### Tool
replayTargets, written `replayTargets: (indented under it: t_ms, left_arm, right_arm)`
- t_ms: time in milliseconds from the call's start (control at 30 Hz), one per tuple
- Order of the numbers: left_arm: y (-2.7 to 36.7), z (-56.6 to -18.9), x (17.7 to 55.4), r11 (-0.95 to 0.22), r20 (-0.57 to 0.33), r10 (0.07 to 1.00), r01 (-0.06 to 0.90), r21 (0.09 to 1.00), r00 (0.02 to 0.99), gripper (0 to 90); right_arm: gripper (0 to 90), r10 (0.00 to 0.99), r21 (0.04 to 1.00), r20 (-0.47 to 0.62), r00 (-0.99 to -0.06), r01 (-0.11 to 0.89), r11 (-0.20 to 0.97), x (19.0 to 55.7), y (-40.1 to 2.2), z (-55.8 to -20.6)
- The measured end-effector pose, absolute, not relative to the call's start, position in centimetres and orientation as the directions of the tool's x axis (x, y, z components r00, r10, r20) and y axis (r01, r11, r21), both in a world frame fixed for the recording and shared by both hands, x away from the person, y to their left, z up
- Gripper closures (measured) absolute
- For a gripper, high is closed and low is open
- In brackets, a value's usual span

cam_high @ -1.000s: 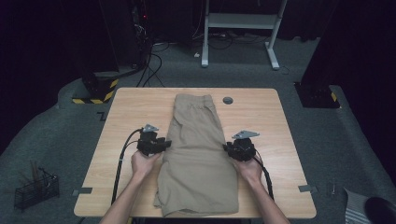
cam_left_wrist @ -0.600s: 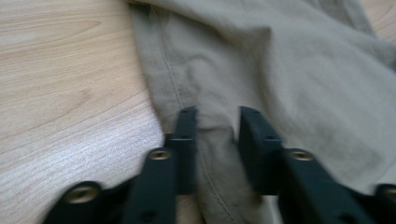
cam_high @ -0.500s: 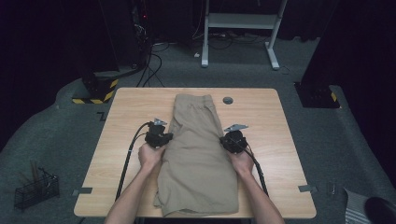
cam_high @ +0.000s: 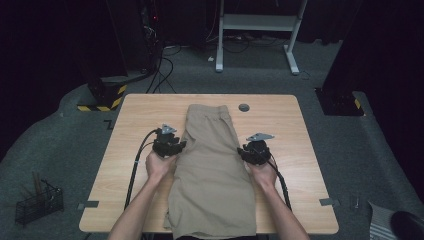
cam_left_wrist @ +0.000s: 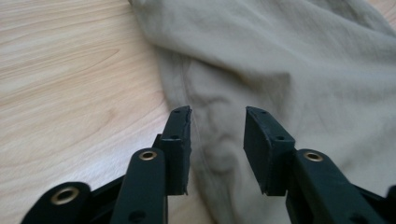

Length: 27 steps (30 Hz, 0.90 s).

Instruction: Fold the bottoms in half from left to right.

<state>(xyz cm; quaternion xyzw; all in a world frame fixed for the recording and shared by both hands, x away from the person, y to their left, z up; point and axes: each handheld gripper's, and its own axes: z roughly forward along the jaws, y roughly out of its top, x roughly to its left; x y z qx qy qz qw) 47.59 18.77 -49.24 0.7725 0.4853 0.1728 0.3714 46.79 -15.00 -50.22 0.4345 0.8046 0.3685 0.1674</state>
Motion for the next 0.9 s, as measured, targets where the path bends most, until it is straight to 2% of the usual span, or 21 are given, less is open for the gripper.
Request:
replayTargets:
  t_ms: [200, 300, 333, 400, 433, 567, 667, 733, 767, 833, 900]
  left_arm:
    - [18.1, -50.3, 49.5, -0.214, -0.154, 0.879, 0.661, 0.719, 0.452, 61.7]
    - [17.8, -50.8, 49.8, -0.218, -0.165, 0.873, 0.670, 0.709, 0.459, 75.0]
    - [17.7, -50.8, 49.9, -0.227, -0.163, 0.870, 0.673, 0.705, 0.464, 80.2]
    - [17.6, -50.9, 49.9, -0.241, -0.154, 0.868, 0.672, 0.701, 0.472, 88.1]
    - [17.8, -50.9, 49.8, -0.246, -0.152, 0.867, 0.672, 0.698, 0.475, 88.8]
    - [19.3, -50.2, 48.8, -0.226, -0.159, 0.874, 0.673, 0.704, 0.460, 89.6]
    - [20.1, -50.2, 47.9, -0.218, -0.205, 0.853, 0.683, 0.697, 0.480, 89.6]
    - [19.7, -50.1, 47.7, -0.239, -0.174, 0.856, 0.670, 0.703, 0.487, 88.5]
    - [19.6, -50.1, 47.7, -0.228, -0.176, 0.859, 0.667, 0.709, 0.480, 85.4]
    - [19.5, -50.1, 48.2, -0.186, -0.209, 0.859, 0.666, 0.723, 0.467, 69.5]
    - [19.2, -50.0, 48.7, -0.173, -0.209, 0.864, 0.660, 0.731, 0.457, 59.2]
  right_arm:
    - [64.8, 0.836, 0.746, 0.091, -0.540, 0.593, 0.302, 48.7, -14.0, -50.4]
    - [68.2, 0.844, 0.744, 0.088, -0.529, 0.598, 0.298, 49.2, -13.7, -50.7]
    - [71.5, 0.843, 0.732, 0.092, -0.531, 0.610, 0.304, 49.5, -13.6, -50.9]
    - [83.5, 0.839, 0.722, 0.081, -0.538, 0.612, 0.323, 49.7, -13.3, -51.2]
    - [88.8, 0.837, 0.725, 0.070, -0.542, 0.605, 0.331, 49.7, -13.3, -51.2]
    - [90.0, 0.841, 0.733, 0.025, -0.540, 0.582, 0.352, 49.0, -14.1, -50.7]
    - [90.0, 0.830, 0.723, 0.065, -0.555, 0.600, 0.344, 48.2, -15.5, -50.7]
    - [88.6, 0.818, 0.716, 0.038, -0.575, 0.586, 0.378, 47.5, -15.3, -50.7]
    - [83.2, 0.814, 0.713, 0.022, -0.580, 0.580, 0.394, 47.4, -15.1, -50.6]
    - [70.6, 0.824, 0.732, 0.026, -0.567, 0.572, 0.370, 47.4, -15.0, -50.4]
    - [64.3, 0.828, 0.740, 0.061, -0.557, 0.582, 0.337, 48.0, -14.9, -50.1]
